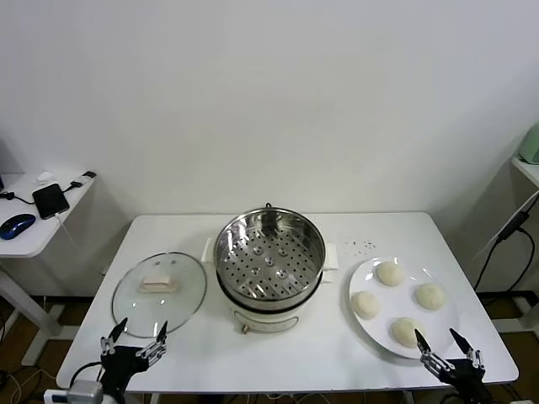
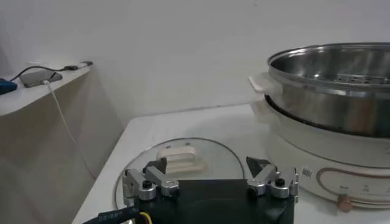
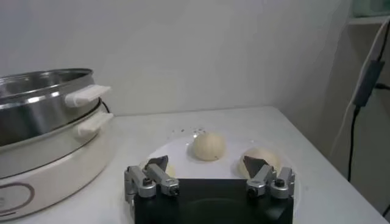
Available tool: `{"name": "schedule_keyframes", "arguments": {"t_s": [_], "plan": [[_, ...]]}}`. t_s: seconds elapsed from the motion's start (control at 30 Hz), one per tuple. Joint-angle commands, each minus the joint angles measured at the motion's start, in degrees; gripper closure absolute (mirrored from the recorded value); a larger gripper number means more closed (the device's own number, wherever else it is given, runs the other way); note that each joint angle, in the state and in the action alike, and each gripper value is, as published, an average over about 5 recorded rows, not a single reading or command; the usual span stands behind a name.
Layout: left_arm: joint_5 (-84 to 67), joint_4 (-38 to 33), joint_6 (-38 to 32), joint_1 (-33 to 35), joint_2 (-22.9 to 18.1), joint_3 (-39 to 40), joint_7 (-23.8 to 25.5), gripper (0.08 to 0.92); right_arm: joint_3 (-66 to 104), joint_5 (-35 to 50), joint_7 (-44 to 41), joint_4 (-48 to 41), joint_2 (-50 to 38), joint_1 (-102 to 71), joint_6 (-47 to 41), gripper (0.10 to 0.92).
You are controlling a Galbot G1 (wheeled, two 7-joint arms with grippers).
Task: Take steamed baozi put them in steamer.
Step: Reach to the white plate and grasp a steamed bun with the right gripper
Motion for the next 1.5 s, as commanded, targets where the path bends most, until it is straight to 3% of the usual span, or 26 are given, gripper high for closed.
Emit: {"name": "schedule_keyframes", "arguments": {"t_s": [0.03,0.13,0.4,0.6,0.77,0.93,1.2,1.5], "plan": [[0.05,0.11,0.07,-0.28,-0.22,0.07,0.14,0.177,3.87,-8.08,-4.7,-0.81,-8.25,5.61,-4.53,0.203],[-0.08,0.2,0.11,-0.42,-0.35,0.21,0.09,0.177,5.47,-14.75,-13.23,-3.4,-12.28,11.79,-7.12,0.203],[0.14,-0.18,0.0,-0.08,-0.64,0.45,0.03,0.177,-0.42,-33.79,-47.44,-12.44,-25.6,35.3,-13.48,0.203],[-1.06,-0.21,0.08,0.38,-0.68,-0.21,0.05,0.177,-16.8,-45.34,-62.56,-20.43,-35.9,53.63,-11.65,0.203],[-2.59,-0.22,0.73,0.12,-0.85,-0.95,0.28,0.177,-35.02,-51.21,-67.68,-26.45,-38.67,70.1,-5.91,0.203],[-2.96,-0.18,0.88,0.16,-1.1,-1.36,0.5,0.177,-47.51,-55.42,-71.96,-33.97,-34.4,83.39,2.16,0.203],[-3.28,0.42,1.24,0.12,-1.95,-1.82,0.83,0.177,-56.72,-61.01,-75.15,-45.71,-24.08,92.38,3.81,0.203],[-2.81,1.26,0.66,-0.22,-2.62,-2.43,0.27,0.177,-57.3,-62.2,-73.69,-51.77,-17.28,92.46,3.95,0.203]]}}
